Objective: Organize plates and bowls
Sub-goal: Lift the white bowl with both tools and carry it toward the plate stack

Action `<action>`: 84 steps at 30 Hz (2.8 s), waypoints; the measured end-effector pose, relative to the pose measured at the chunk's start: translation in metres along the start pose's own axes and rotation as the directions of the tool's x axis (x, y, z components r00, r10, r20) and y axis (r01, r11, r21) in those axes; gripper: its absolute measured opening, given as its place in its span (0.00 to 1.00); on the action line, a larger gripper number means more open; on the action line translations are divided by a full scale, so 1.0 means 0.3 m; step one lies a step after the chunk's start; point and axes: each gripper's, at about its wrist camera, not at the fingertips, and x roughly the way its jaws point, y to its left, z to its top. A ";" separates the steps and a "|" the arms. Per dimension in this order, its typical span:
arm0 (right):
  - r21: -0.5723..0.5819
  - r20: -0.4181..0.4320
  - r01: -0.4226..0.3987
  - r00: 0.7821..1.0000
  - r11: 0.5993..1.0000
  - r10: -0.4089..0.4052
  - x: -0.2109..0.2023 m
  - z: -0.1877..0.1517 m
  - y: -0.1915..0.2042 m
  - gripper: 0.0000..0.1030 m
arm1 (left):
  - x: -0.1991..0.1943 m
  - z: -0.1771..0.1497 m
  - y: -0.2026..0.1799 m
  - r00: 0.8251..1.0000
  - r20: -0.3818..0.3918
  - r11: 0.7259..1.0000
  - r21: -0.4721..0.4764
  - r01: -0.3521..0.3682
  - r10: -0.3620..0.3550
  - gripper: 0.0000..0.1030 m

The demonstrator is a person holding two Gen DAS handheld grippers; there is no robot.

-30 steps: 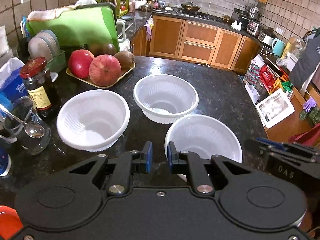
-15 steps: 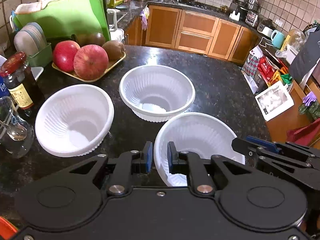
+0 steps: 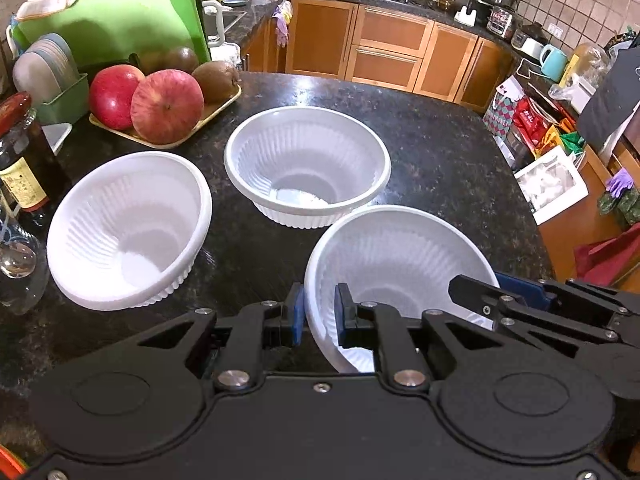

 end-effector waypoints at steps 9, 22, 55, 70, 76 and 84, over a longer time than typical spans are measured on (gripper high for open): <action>-0.007 -0.007 0.004 1.000 1.000 -0.004 -0.022 -0.022 0.015 0.25 | -0.009 -0.024 0.000 1.000 -0.011 1.000 0.009 0.007 -0.007 0.20; -0.001 -0.003 -0.006 1.000 1.000 0.006 -0.197 -0.158 0.056 0.26 | -0.155 -0.160 -0.009 0.999 -0.016 0.998 0.049 0.046 -0.045 0.20; 0.068 0.024 0.062 0.998 0.996 -0.064 -0.449 -0.449 0.137 0.28 | -0.304 -0.424 -0.017 0.992 0.008 0.989 0.072 0.128 -0.129 0.20; 0.076 0.046 0.068 0.996 0.995 -0.072 -0.451 -0.448 0.121 0.28 | -0.323 -0.440 -0.001 0.994 0.014 0.993 0.054 0.107 -0.108 0.20; 0.086 0.067 0.062 0.995 0.994 -0.068 -0.453 -0.441 0.118 0.29 | -0.338 -0.434 0.012 0.995 0.028 0.994 0.041 0.097 -0.099 0.20; 0.093 0.089 0.058 0.994 0.994 -0.066 -0.463 -0.430 0.120 0.29 | -0.376 -0.421 0.024 0.993 0.060 0.994 0.038 0.104 -0.106 0.20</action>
